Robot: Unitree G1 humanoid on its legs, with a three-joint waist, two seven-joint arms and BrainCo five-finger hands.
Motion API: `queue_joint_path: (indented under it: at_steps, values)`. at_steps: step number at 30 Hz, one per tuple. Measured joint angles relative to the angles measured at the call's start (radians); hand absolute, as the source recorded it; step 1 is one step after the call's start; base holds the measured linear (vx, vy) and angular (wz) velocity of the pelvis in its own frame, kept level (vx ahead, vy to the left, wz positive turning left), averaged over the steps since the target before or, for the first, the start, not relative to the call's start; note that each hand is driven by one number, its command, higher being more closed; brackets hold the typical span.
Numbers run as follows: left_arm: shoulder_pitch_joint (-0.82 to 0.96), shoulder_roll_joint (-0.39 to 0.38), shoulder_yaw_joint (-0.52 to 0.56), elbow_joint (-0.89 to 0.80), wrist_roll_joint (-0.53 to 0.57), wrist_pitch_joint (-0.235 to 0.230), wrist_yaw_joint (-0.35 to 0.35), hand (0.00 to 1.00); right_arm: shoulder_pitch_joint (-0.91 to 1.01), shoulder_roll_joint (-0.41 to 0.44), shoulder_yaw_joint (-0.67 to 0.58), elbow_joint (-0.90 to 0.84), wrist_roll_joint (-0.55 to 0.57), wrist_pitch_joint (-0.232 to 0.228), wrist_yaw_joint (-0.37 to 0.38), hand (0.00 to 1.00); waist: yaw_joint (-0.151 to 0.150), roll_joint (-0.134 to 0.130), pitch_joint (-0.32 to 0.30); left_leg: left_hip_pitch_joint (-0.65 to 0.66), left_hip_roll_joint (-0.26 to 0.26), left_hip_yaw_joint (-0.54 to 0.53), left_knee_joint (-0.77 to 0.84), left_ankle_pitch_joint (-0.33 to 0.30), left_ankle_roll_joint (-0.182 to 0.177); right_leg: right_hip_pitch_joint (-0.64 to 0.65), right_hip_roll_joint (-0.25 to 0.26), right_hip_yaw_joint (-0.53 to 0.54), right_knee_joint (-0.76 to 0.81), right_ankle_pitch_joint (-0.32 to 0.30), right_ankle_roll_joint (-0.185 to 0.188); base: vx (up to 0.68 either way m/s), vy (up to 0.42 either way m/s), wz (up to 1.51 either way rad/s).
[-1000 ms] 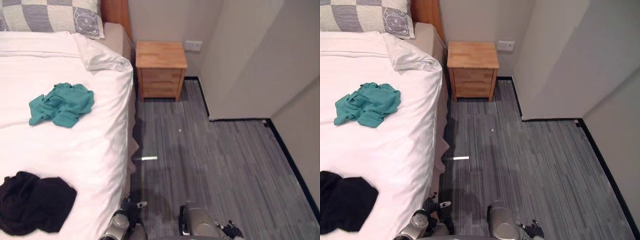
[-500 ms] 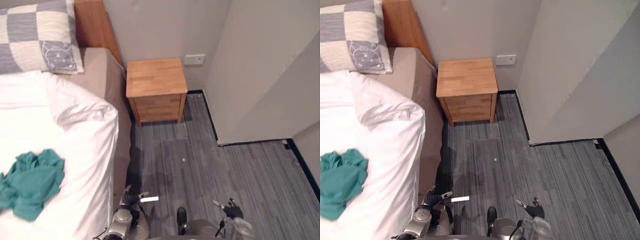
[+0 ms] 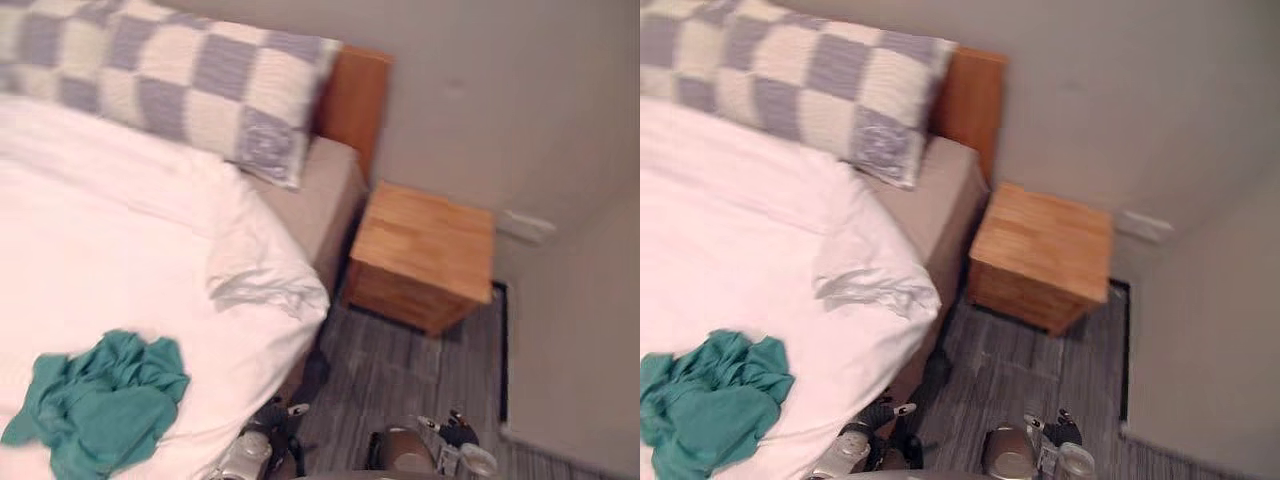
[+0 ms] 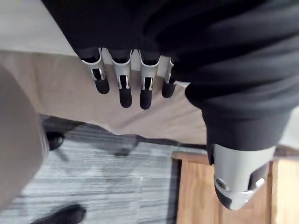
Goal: Tidy the bed and pick cloth on bed and put in laundry
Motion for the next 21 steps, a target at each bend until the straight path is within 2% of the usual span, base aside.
queue_joint_path:
  at_steps: [1, 3, 4, 5, 6, 7, 9, 10, 11, 12, 13, 15, 16, 18, 21]
  values:
    - [-0.002, -0.006, 0.000, 0.003, 0.000, -0.001, -0.001, 0.00, 0.003, -0.004, -0.010, 0.004, 0.000, -0.002, -0.001, 0.00, -0.002, -0.001, -0.001, -0.015, 0.002, -0.119, 0.032, -0.029, -0.047, -0.022, 0.023, 0.200, -0.124, 0.020, 0.013, 0.38, -0.354, 2.35]
    - [-0.005, -0.016, 0.021, 0.005, -0.005, -0.008, -0.001, 0.00, 0.015, 0.000, -0.030, 0.004, 0.005, -0.002, -0.002, 0.00, 0.000, -0.015, -0.009, -0.057, 0.000, -0.212, 0.100, -0.091, -0.097, -0.028, 0.028, 0.360, -0.171, 0.051, -0.004, 0.31, -0.360, 2.24]
    - [-0.005, -0.014, 0.038, 0.002, -0.016, -0.010, -0.001, 0.00, 0.024, 0.009, -0.046, 0.005, 0.006, -0.002, -0.004, 0.00, 0.002, -0.019, -0.011, -0.073, 0.000, -0.240, 0.131, -0.121, -0.119, -0.020, 0.021, 0.408, -0.189, 0.079, -0.022, 0.23, -0.423, 2.16]
    - [-0.004, -0.009, 0.073, -0.005, -0.021, -0.013, 0.000, 0.00, 0.040, 0.023, -0.054, 0.006, 0.010, -0.001, -0.005, 0.00, 0.004, -0.034, -0.016, -0.109, 0.004, -0.282, 0.173, -0.168, -0.162, 0.008, 0.005, 0.441, -0.195, 0.061, 0.046, 0.21, -0.586, 2.20]
    - [0.001, -0.024, 0.106, -0.007, -0.029, -0.012, 0.002, 0.00, 0.040, 0.007, -0.072, 0.004, 0.019, 0.002, -0.004, 0.00, 0.000, 0.003, -0.007, -0.121, 0.049, -0.324, 0.197, -0.184, -0.186, 0.019, 0.039, 0.351, -0.159, 0.026, 0.032, 0.18, -0.583, 2.28]
    - [0.011, -0.040, 0.125, -0.014, -0.040, -0.012, 0.002, 0.00, 0.056, -0.013, -0.077, -0.003, 0.034, 0.002, -0.007, 0.00, 0.004, 0.038, -0.024, -0.135, 0.096, -0.320, 0.197, -0.174, -0.201, 0.026, 0.057, 0.280, -0.149, 0.011, 0.014, 0.10, -0.528, 1.88]
    - [0.037, -0.055, 0.179, -0.030, -0.067, -0.023, 0.002, 0.00, 0.066, -0.014, -0.078, -0.013, 0.055, 0.001, -0.019, 0.00, 0.013, 0.064, -0.036, -0.114, 0.172, -0.254, 0.125, -0.110, -0.244, 0.062, 0.089, 0.144, -0.129, -0.020, -0.031, 0.10, -0.492, 1.64]
    - [0.039, -0.054, 0.186, -0.032, -0.068, -0.024, 0.002, 0.00, 0.066, -0.007, -0.078, -0.021, 0.056, 0.001, -0.019, 0.00, 0.015, 0.065, -0.037, -0.115, 0.189, -0.240, 0.104, -0.082, -0.260, 0.069, 0.094, 0.114, -0.127, -0.022, -0.040, 0.07, -0.457, 1.38]
    - [0.039, -0.055, 0.199, -0.048, -0.080, -0.029, 0.002, 0.00, 0.065, 0.007, -0.086, -0.039, 0.072, -0.003, -0.019, 0.00, 0.032, 0.061, -0.039, -0.118, 0.213, -0.189, 0.072, -0.027, -0.258, 0.082, 0.098, 0.069, -0.132, -0.022, -0.050, 0.01, -0.224, 0.83]
    - [0.041, -0.056, 0.206, -0.052, -0.083, -0.029, 0.002, 0.00, 0.062, 0.012, -0.086, -0.043, 0.080, -0.005, -0.021, 0.00, 0.034, 0.058, -0.040, -0.129, 0.218, -0.154, 0.075, -0.011, -0.245, 0.088, 0.096, 0.054, -0.140, -0.022, -0.057, 0.01, -0.242, 0.89]
    - [0.041, -0.057, 0.217, -0.055, -0.095, -0.028, 0.003, 0.00, 0.056, 0.022, -0.090, -0.050, 0.092, -0.007, -0.022, 0.00, 0.029, 0.055, -0.042, -0.147, 0.228, -0.064, 0.089, 0.015, -0.214, 0.106, 0.089, 0.023, -0.161, -0.017, -0.065, 0.02, -0.150, 0.76]
    - [0.041, -0.053, 0.217, -0.063, -0.106, -0.027, 0.003, 0.00, 0.053, 0.045, -0.125, -0.070, 0.126, -0.011, -0.023, 0.00, 0.025, 0.054, -0.037, -0.179, 0.274, 0.254, 0.186, 0.015, -0.188, 0.145, 0.080, -0.026, -0.206, -0.002, -0.077, 0.04, -0.163, 0.74]
    - [0.041, -0.049, 0.213, -0.062, -0.106, -0.026, 0.002, 0.00, 0.051, 0.046, -0.135, -0.070, 0.135, -0.011, -0.026, 0.00, 0.027, 0.052, -0.037, -0.181, 0.276, 0.302, 0.203, 0.014, -0.187, 0.148, 0.075, -0.029, -0.209, -0.001, -0.078, 0.03, -0.059, 0.33]
    - [0.044, -0.040, 0.202, -0.061, -0.106, -0.021, 0.000, 0.00, 0.045, 0.046, -0.164, -0.080, 0.174, -0.011, -0.045, 0.00, 0.027, 0.051, -0.038, -0.183, 0.255, 0.391, 0.216, -0.002, -0.161, 0.153, 0.046, -0.035, -0.233, 0.010, -0.064, 0.02, 0.046, 0.08]
    - [0.047, -0.016, 0.166, -0.061, -0.105, -0.012, -0.003, 0.00, 0.058, 0.052, -0.213, -0.168, 0.195, -0.003, -0.070, 0.00, 0.022, 0.053, -0.042, -0.159, 0.200, 0.423, 0.119, 0.030, -0.150, 0.162, 0.014, -0.030, -0.283, 0.040, -0.038, 0.04, 0.109, 0.05]
